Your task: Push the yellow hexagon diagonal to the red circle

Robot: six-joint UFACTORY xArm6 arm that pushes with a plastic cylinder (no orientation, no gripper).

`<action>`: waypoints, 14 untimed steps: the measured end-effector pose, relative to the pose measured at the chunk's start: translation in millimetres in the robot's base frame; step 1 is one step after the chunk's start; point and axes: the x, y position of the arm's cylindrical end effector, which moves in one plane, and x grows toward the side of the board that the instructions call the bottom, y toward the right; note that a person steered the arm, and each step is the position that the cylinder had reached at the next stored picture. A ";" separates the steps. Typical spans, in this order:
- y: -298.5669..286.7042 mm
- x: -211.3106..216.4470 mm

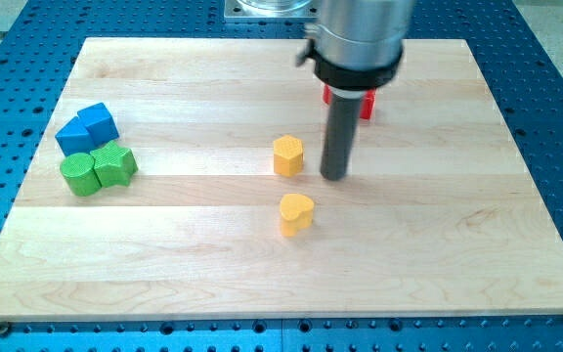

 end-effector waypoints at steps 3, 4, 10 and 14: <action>-104.1 -42.9; -49.9 -42.8; -174.5 -20.6; -159.4 -86.4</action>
